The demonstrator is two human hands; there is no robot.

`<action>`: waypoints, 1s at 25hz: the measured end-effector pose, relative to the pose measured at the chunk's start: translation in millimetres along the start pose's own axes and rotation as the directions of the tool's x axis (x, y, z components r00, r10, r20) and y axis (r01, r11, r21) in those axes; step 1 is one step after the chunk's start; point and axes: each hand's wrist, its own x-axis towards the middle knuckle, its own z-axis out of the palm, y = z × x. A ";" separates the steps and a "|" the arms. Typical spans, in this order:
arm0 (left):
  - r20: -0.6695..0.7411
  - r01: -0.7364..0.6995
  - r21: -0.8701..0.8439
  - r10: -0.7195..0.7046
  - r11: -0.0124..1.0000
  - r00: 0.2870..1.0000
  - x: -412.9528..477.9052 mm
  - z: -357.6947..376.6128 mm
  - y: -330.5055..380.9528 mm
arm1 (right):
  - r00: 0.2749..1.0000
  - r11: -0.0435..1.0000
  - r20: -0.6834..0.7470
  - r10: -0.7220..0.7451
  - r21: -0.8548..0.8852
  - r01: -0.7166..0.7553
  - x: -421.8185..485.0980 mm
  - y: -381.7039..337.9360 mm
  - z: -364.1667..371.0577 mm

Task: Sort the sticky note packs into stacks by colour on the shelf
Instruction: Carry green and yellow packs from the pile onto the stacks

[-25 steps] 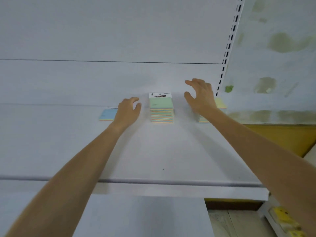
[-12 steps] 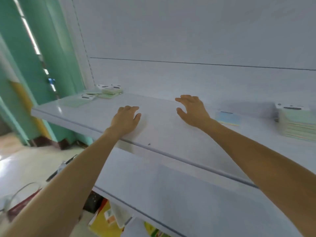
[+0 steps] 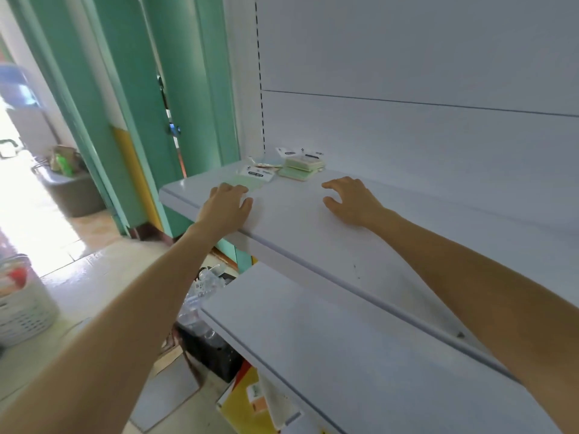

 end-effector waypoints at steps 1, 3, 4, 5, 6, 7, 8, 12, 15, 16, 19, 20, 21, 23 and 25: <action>0.007 0.027 0.012 -0.027 1.000 1.000 17.0 2.3 -10.5 | 1.000 1.000 -0.006 0.011 0.023 -0.011 20.1 0.4 5.3; 0.039 0.114 0.004 -0.114 0.993 0.993 47.8 6.4 -28.7 | 0.998 0.996 -0.041 0.043 0.082 -0.039 59.0 2.4 11.7; 0.055 0.152 0.004 -0.152 0.988 0.987 62.5 6.9 -36.9 | 0.996 0.992 -0.067 0.066 0.115 -0.058 80.1 3.0 13.5; 0.079 0.165 0.015 -0.165 0.986 0.983 73.1 7.3 -41.6 | 0.991 0.986 -0.098 0.094 0.148 -0.079 96.1 3.0 13.7; 0.097 0.150 0.025 -0.151 0.988 0.984 77.8 8.6 -42.4 | 0.984 0.981 -0.127 0.125 0.164 -0.103 104.4 4.8 13.9; 0.101 0.124 0.018 -0.125 0.992 0.987 88.2 9.0 -45.7 | 0.976 0.975 -0.151 0.159 0.181 -0.130 119.8 4.5 16.3; 0.104 0.095 -0.016 -0.092 0.995 0.990 99.9 8.0 -48.5 | 0.964 0.962 -0.168 0.208 0.216 -0.169 137.0 4.3 18.6; 0.240 -0.038 -0.200 0.086 0.979 0.967 131.9 0.8 -44.5 | 0.946 0.930 -0.077 0.316 0.225 -0.292 173.6 -2.6 27.5; 0.287 -0.111 -0.277 0.192 0.955 0.938 156.2 0.6 -37.8 | 0.960 0.961 -0.084 0.269 0.089 -0.261 181.6 -1.0 28.9; 0.304 -0.120 -0.314 0.220 0.942 0.927 162.5 1.0 -35.4 | 0.962 0.967 -0.107 0.251 0.074 -0.244 181.9 -1.1 29.1; 0.354 -0.175 -0.391 0.323 0.904 0.878 180.8 4.6 -26.3 | 0.969 0.977 -0.134 0.206 -0.033 -0.212 175.7 -6.1 26.5; 0.341 -0.219 -0.405 0.368 0.888 0.865 185.1 7.1 -22.5 | 0.961 0.974 -0.178 0.213 -0.034 -0.222 172.6 -5.5 24.6; 0.309 -0.259 -0.426 0.408 0.867 0.859 188.9 10.5 -19.1 | 0.940 0.971 -0.251 0.232 -0.004 -0.240 167.5 -6.0 21.1; 0.209 -0.286 -0.501 0.435 0.817 0.876 195.0 19.7 -13.7 | 0.839 0.939 -0.427 0.338 0.208 -0.273 155.9 -2.7 14.8; 0.151 -0.225 -0.643 0.409 0.732 0.900 199.9 26.4 -10.7 | 0.724 0.821 -0.465 0.509 0.517 -0.245 144.1 1.6 7.7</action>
